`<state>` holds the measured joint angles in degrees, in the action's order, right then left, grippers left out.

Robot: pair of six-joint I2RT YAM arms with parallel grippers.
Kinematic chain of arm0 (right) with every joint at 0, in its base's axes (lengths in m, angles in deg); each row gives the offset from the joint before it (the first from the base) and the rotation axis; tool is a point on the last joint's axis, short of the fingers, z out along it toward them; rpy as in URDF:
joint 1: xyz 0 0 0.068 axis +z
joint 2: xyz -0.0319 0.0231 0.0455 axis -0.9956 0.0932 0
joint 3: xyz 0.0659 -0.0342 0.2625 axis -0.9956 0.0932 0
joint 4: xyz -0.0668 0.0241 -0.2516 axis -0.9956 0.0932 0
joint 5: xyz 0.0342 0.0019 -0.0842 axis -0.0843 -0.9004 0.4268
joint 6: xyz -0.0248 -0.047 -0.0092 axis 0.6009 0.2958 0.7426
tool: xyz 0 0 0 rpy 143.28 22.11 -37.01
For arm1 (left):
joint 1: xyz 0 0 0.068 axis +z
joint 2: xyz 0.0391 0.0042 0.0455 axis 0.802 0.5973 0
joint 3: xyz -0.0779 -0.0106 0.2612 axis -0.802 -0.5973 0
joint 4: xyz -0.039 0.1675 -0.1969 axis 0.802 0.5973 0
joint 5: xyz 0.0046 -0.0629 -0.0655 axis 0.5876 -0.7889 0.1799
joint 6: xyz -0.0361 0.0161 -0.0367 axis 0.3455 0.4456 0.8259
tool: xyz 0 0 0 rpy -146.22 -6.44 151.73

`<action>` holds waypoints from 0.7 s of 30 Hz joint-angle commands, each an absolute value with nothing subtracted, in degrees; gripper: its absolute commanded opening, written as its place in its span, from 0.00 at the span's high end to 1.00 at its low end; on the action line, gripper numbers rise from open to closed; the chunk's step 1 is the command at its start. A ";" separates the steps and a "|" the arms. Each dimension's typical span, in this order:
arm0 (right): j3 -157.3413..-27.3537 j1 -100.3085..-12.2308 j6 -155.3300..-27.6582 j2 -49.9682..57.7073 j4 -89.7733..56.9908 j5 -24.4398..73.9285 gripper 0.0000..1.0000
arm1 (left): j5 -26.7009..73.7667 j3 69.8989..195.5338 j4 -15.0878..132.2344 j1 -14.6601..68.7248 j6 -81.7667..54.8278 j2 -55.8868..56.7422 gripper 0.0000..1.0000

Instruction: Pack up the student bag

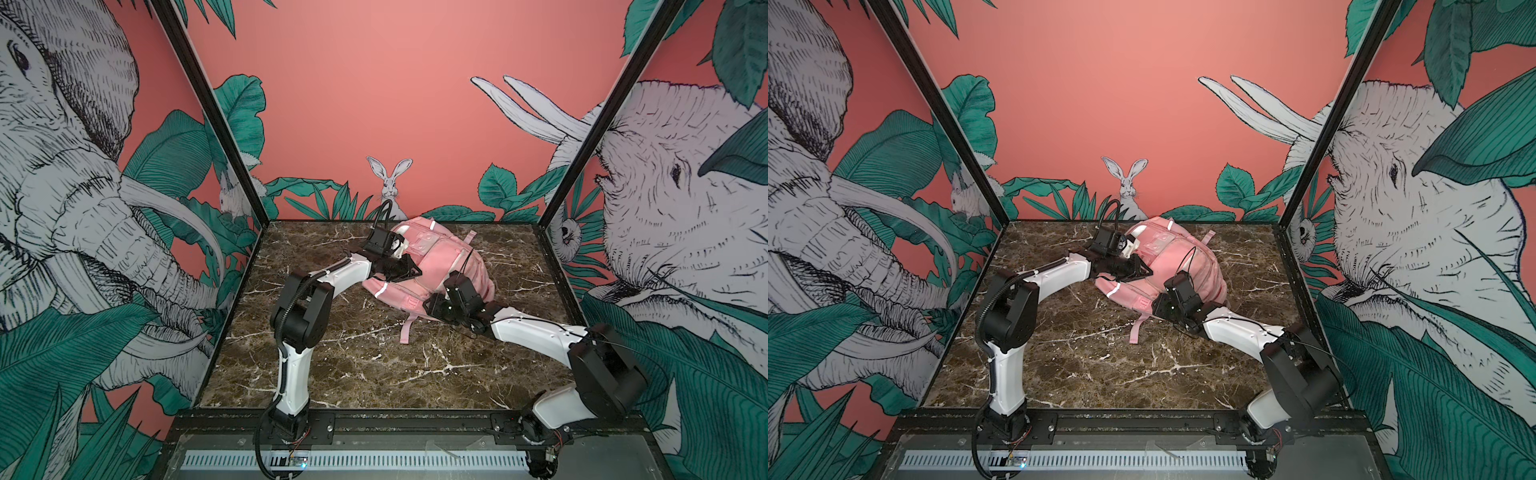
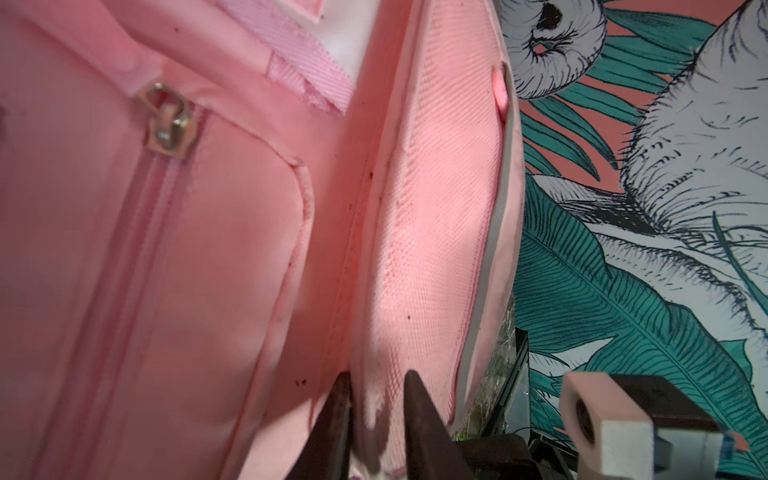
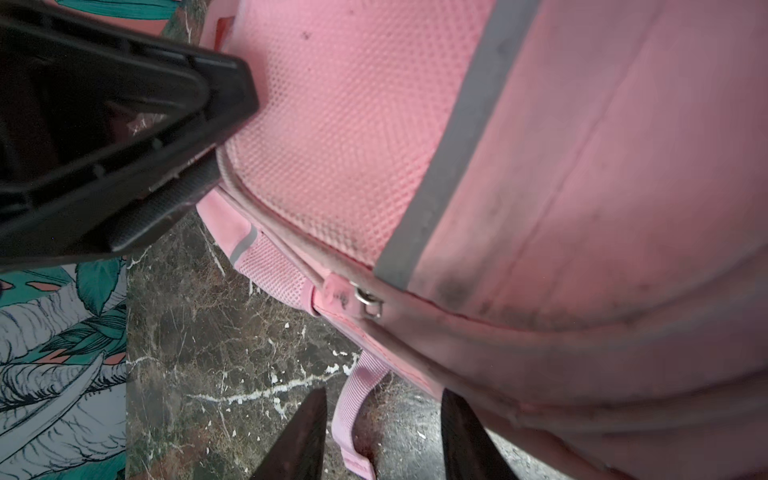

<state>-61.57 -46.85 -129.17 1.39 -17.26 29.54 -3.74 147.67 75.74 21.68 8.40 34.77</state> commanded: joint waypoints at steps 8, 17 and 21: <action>-62.73 -46.77 -130.13 1.46 -21.88 32.50 0.56 | -6.30 148.43 73.87 19.00 9.48 33.81 0.75; -59.80 -47.73 -129.95 -3.62 -18.22 35.33 0.57 | -6.47 148.25 74.13 17.21 9.19 33.50 0.74; -55.17 -47.23 -131.80 -8.36 -20.06 38.59 0.59 | -6.72 148.39 74.09 16.52 9.11 33.81 0.74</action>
<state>-57.71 -47.35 -130.50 -5.43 -18.94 34.92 -4.13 147.67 75.11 17.71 9.15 34.77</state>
